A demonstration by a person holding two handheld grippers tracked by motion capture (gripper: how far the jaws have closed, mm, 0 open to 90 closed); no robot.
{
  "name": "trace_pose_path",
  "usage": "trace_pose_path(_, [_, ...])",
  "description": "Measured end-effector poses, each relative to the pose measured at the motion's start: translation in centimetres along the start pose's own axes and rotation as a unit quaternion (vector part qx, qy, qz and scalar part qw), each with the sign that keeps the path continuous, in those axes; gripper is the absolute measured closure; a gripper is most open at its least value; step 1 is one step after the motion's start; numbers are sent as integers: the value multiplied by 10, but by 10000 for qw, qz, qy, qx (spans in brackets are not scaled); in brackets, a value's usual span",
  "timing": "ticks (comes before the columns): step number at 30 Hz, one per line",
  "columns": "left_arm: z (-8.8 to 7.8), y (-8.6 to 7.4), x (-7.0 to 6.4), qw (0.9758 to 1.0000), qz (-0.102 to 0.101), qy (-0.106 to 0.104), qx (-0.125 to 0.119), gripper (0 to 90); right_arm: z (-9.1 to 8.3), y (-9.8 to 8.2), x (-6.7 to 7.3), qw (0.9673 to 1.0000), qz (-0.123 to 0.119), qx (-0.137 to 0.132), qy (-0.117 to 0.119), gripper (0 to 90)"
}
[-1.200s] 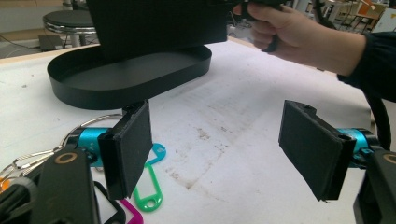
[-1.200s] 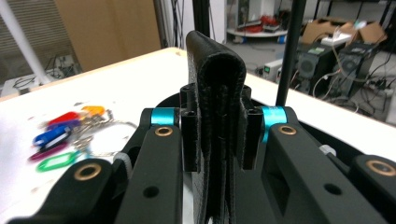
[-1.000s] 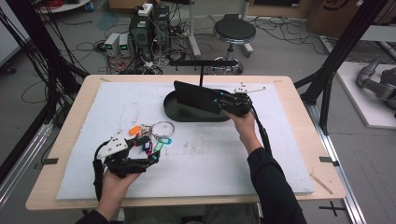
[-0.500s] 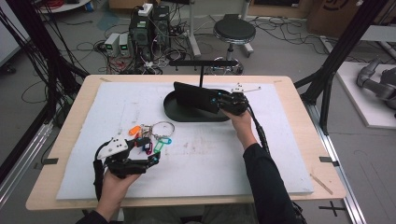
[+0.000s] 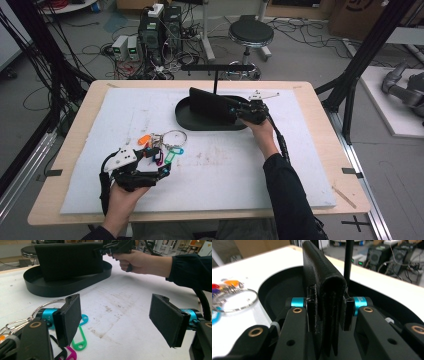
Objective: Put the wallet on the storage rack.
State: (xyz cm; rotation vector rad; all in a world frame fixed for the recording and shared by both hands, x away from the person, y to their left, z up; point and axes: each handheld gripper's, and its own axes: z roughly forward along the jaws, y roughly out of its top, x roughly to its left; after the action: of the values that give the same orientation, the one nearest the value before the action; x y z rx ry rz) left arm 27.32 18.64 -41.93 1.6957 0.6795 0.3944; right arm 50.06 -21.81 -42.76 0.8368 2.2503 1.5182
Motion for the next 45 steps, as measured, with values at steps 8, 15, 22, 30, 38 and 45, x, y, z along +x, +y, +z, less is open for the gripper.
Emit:
trace_pose_path(8, [0, 0, 1, 10000, -13, 29, 45, 258, -1, -1, 1, 9988, -112, 397, -246, 677])
trace_pose_path(15, [1, -1, 1, 10000, -43, 10, 68, 258, -1, 1, 4, 9966, -243, 561, -544, 610])
trace_pose_path(22, [2, -1, 1, 10000, -37, 14, 81, 258, -5, 3, 5, 9954, -304, 576, -696, 556])
trace_pose_path(30, [2, -1, 2, 9999, -62, 32, 92, 258, -10, 3, 2, 9929, -308, 699, -914, 523])
trace_pose_path(38, [3, -1, 2, 9999, -49, 20, 103, 258, -12, 1, 0, 9909, -263, 779, -1070, 498])
trace_pose_path(45, [3, -1, 4, 9999, -75, 19, 101, 258, -25, 5, -1, 9898, -40, 759, -1203, 428])
